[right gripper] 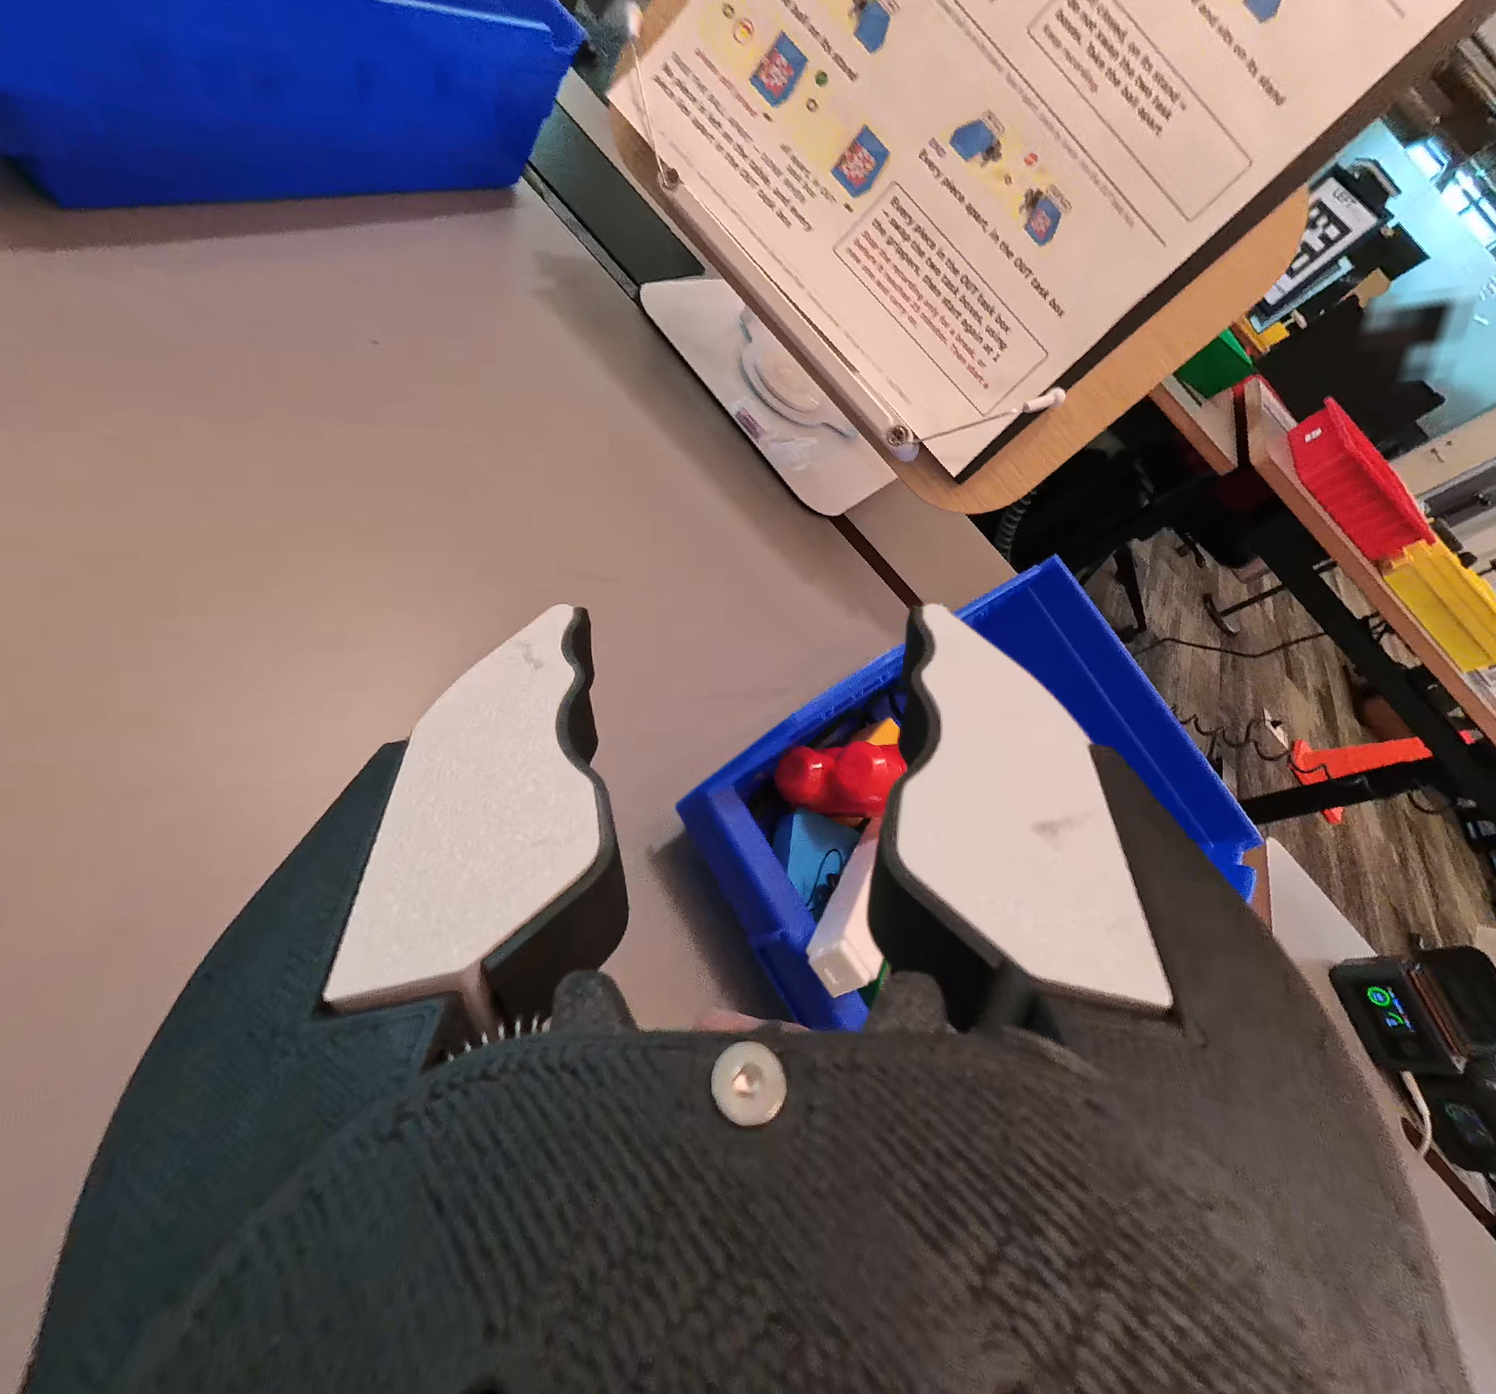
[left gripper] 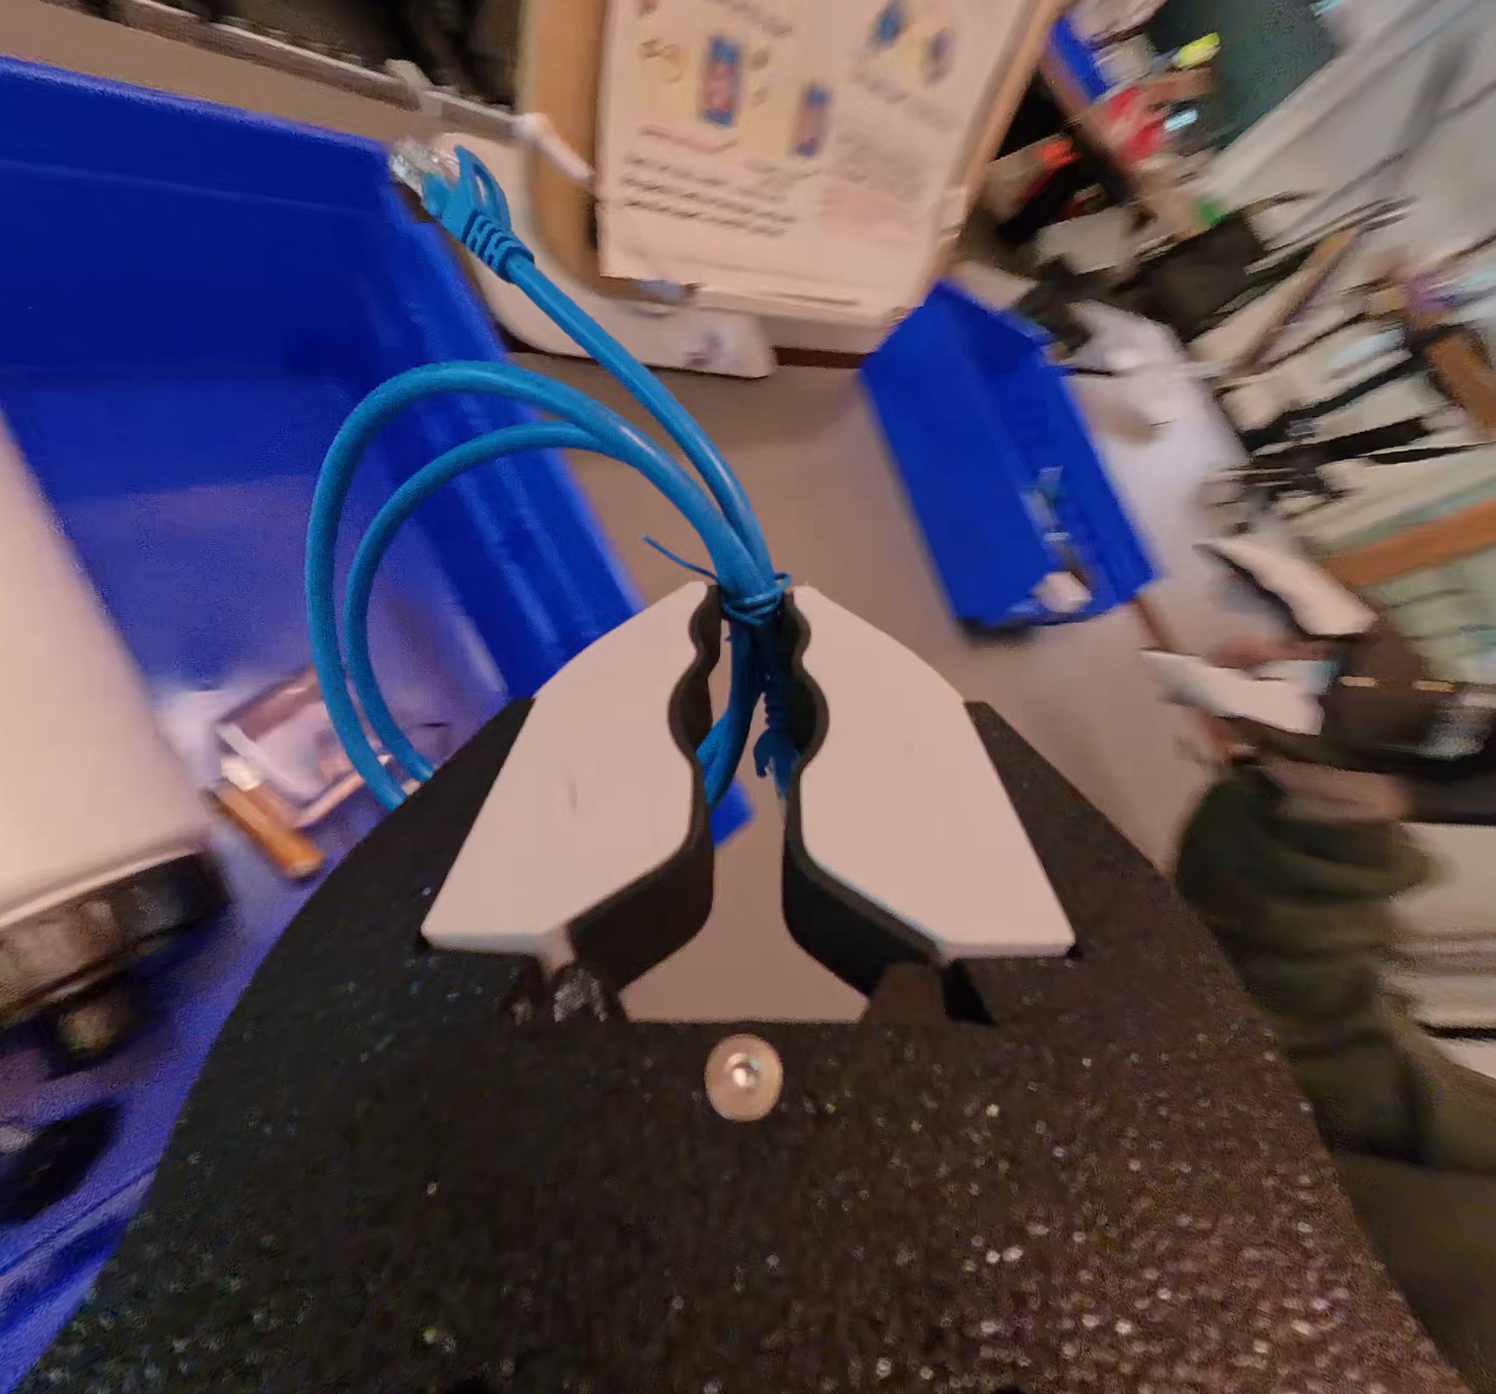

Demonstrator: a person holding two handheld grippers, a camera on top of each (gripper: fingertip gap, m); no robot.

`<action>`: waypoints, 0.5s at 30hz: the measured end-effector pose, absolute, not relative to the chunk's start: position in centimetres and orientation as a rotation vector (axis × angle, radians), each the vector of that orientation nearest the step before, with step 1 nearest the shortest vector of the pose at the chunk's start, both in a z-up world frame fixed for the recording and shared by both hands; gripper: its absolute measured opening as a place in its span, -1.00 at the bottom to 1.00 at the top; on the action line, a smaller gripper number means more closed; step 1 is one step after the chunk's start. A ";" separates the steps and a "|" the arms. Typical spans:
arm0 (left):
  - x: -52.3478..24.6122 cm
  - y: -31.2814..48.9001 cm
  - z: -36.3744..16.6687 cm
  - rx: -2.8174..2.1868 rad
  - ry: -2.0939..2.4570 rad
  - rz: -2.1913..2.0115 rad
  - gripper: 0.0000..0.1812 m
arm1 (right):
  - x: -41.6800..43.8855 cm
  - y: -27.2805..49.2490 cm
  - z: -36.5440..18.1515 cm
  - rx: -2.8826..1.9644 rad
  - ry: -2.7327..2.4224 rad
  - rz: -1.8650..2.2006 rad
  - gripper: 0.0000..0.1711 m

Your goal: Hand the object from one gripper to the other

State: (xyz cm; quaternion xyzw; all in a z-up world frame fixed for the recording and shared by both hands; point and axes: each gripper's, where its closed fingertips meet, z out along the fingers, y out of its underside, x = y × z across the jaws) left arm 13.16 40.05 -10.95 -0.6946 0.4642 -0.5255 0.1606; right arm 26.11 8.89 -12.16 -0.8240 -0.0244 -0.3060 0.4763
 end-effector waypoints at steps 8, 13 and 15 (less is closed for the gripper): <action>6.4 30.6 -0.8 -1.475 1.441 -1.949 -0.85 | 18.5 7.6 -7.1 -1.833 -0.093 -0.625 -0.15; -0.1 21.8 2.8 -1.030 1.573 -1.927 -0.85 | 7.6 6.9 -3.1 -1.642 -0.161 -0.303 -0.19; -1.8 19.0 2.2 -0.925 1.637 -1.858 -0.85 | 4.3 6.8 -2.4 -1.601 -0.232 -0.243 -0.20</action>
